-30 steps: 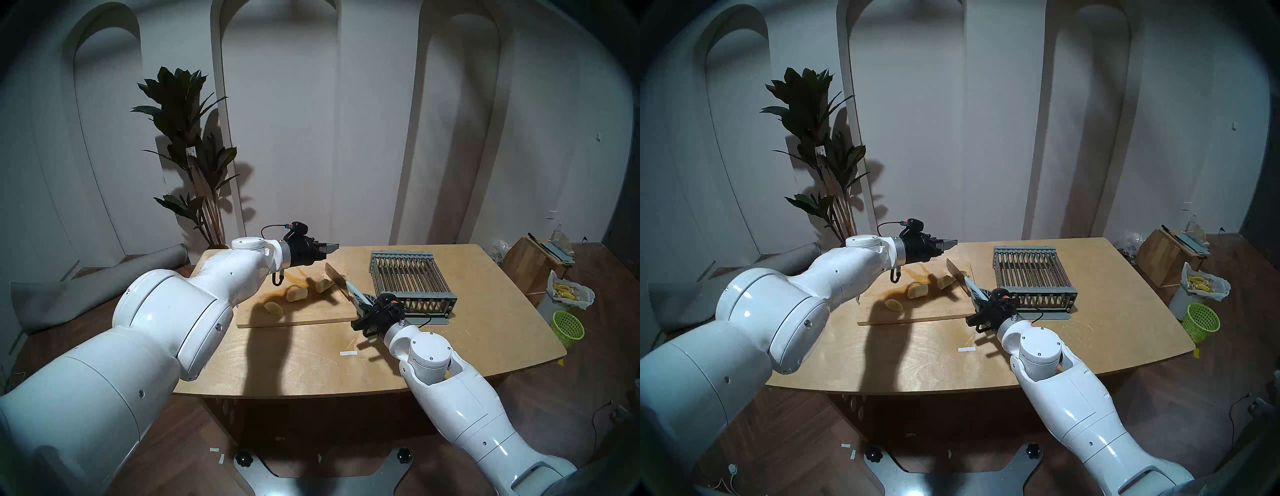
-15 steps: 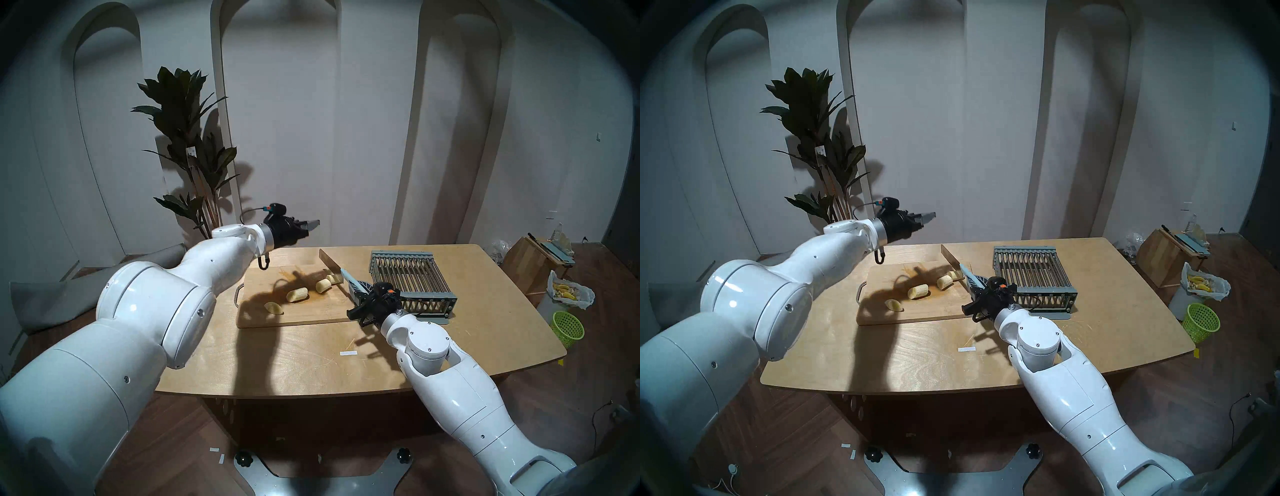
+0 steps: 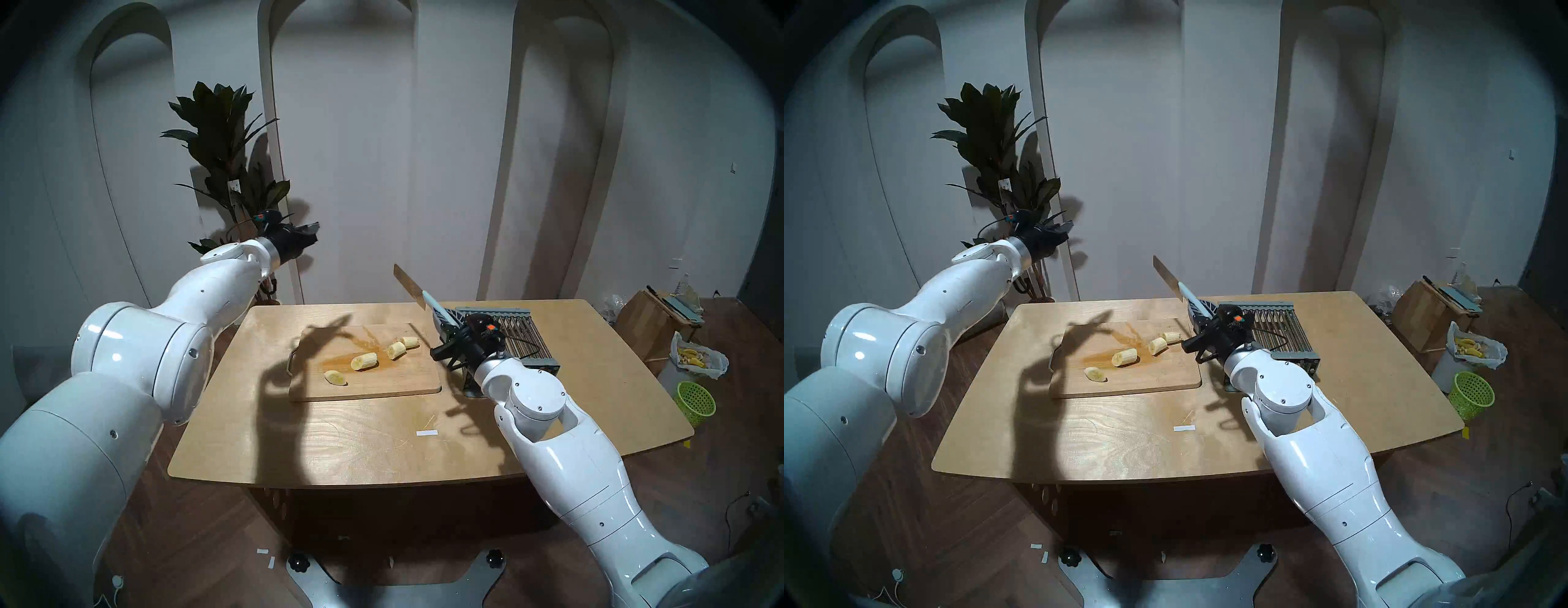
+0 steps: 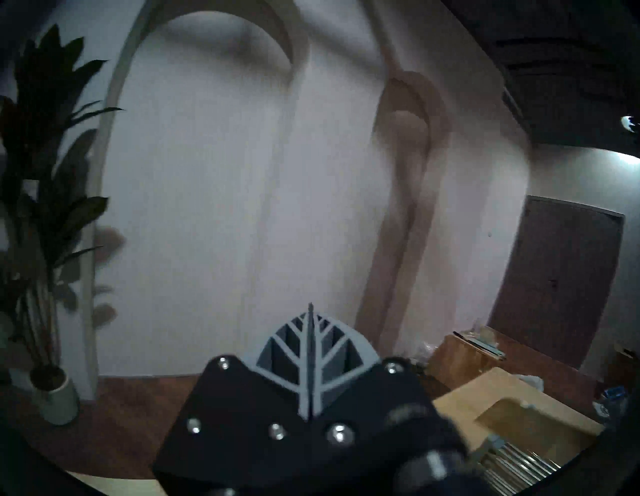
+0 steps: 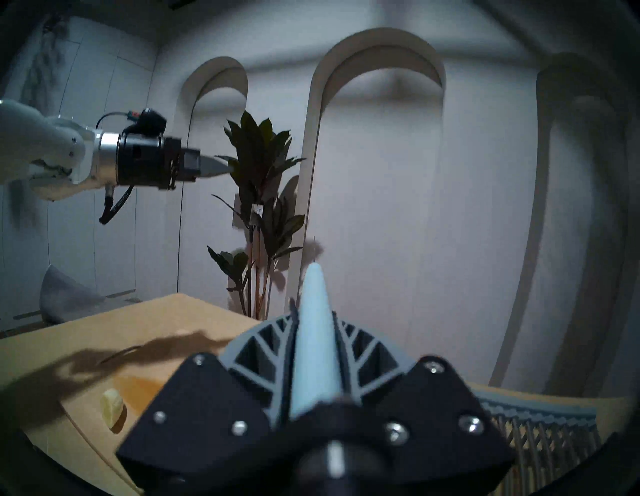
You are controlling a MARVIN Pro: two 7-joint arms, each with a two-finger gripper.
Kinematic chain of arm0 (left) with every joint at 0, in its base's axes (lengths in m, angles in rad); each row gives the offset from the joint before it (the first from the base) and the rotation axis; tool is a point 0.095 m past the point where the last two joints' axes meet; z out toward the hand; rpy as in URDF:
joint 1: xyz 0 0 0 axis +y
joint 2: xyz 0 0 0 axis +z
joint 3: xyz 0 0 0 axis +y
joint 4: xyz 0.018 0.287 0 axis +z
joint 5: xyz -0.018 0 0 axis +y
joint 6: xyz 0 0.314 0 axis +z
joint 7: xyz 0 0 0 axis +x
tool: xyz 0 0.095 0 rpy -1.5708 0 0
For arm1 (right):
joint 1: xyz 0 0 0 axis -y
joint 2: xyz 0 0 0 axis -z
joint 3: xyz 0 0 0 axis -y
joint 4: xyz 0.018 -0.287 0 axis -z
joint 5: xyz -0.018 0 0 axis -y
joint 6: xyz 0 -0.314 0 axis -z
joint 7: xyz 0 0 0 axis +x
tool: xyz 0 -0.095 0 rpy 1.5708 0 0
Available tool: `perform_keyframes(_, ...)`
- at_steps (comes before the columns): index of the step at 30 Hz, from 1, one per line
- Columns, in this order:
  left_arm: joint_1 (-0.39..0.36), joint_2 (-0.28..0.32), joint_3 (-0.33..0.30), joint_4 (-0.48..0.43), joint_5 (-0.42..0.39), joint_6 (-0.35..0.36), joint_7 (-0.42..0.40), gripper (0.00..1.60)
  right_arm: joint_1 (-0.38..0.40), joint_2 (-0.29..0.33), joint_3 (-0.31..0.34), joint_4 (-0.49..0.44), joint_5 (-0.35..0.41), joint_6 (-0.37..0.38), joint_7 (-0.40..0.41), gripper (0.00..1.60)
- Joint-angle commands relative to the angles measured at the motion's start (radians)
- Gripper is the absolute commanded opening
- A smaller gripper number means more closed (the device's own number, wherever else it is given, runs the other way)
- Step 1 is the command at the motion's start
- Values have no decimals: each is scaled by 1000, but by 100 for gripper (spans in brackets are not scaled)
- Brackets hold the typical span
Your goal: Cut the banana into four pieces on the cutting board
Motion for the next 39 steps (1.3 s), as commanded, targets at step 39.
perform_keyframes(39, 86, 87, 25, -17, 72, -154, 182, 160, -69, 108, 282, -417, 164, 289, -15, 0)
